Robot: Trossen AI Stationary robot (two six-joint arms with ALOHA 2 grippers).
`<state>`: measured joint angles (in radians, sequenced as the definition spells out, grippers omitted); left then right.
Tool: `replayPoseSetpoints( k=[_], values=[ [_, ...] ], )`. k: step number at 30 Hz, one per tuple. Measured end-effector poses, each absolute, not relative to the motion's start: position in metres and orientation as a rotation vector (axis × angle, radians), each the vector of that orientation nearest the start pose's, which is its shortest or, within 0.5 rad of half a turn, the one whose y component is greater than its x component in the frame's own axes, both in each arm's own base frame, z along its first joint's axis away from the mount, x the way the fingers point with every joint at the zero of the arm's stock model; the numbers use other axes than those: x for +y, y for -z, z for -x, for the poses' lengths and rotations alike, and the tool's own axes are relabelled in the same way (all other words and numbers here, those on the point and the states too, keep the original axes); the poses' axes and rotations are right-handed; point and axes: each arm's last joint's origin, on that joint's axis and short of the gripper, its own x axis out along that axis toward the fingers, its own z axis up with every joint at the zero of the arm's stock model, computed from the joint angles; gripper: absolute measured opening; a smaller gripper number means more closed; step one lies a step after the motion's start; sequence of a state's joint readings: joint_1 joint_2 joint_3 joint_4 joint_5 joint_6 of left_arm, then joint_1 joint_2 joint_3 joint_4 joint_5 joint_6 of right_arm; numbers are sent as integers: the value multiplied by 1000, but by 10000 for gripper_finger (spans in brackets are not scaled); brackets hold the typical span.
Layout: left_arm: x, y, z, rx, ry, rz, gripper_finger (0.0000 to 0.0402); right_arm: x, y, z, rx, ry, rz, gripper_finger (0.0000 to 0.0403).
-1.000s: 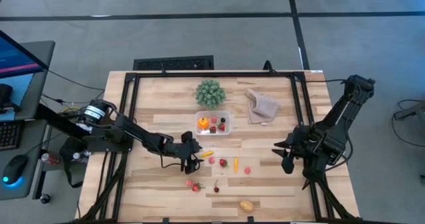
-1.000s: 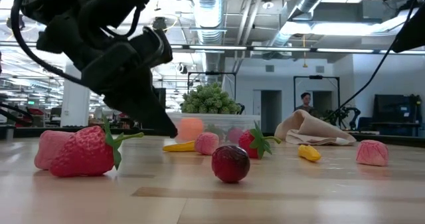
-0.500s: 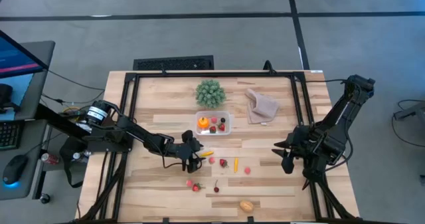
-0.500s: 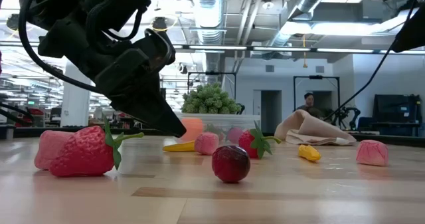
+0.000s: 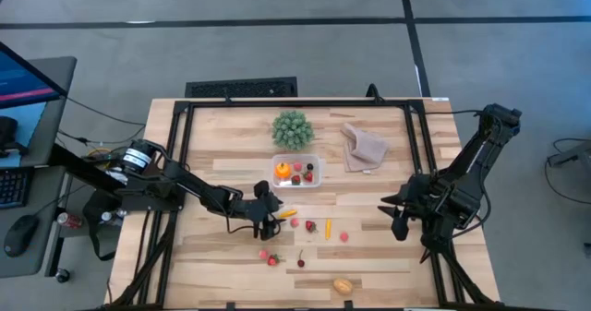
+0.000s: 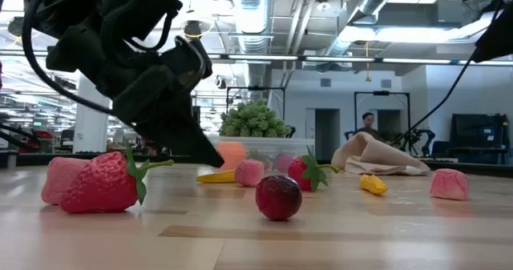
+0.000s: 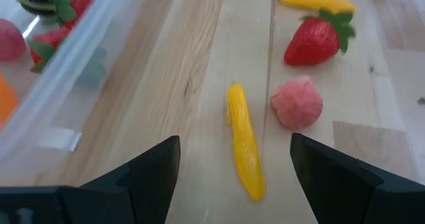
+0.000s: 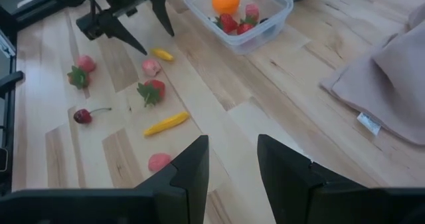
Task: Pick and placing Produce into tupperware
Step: Put the left yellow corn into the transparent container
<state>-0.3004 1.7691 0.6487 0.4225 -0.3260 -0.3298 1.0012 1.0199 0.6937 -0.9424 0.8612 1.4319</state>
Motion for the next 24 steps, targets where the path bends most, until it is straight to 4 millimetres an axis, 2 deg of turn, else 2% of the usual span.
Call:
replayPoseSetpoints(
  k=[24],
  values=[
    [-77, -110, -299, 617, -97, 46, 274, 117, -224, -107, 623, 429, -321, 120]
  ],
)
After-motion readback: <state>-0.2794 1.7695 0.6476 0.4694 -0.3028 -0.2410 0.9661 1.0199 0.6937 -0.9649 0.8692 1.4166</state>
